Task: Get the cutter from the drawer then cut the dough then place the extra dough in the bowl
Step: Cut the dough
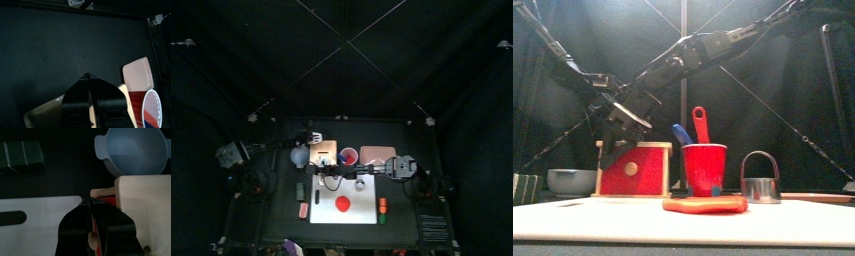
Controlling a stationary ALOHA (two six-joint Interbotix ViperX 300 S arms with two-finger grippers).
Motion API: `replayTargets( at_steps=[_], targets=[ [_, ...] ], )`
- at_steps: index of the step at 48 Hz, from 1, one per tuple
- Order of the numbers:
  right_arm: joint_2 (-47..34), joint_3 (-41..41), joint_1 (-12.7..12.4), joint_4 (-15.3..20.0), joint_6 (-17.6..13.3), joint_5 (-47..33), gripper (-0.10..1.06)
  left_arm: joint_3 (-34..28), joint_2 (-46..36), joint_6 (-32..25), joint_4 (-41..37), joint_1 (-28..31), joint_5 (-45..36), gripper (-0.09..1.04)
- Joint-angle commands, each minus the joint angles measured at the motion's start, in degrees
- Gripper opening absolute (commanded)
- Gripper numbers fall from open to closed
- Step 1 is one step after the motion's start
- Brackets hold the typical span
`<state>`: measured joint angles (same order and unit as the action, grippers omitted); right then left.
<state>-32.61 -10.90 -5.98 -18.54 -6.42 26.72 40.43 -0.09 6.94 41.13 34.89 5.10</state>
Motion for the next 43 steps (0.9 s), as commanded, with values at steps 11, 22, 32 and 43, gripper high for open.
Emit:
replayTargets(
  at_steps=[11, 22, 32, 43],
  targets=[
    [2.46, -2.37, 2.02, 0.26, 0.09, -1.49, 0.51, -1.49, -3.16, 0.0, -2.81, 1.32, 1.05, 0.3],
    [6.86, -1.32, 6.24, 0.35, 0.18, -1.58, 0.52, -0.88, -7.82, -0.18, -4.57, 1.05, 1.41, 0.3],
    [17.49, 8.26, 9.14, 0.7, -0.09, -4.57, 0.52, 1.49, -15.82, -0.09, -12.39, -0.18, 2.9, 0.3],
    [29.36, 25.58, 10.11, 4.31, -0.09, -13.01, 0.52, 5.98, -22.76, -0.18, -21.18, -12.83, 4.39, 0.3]
  ],
)
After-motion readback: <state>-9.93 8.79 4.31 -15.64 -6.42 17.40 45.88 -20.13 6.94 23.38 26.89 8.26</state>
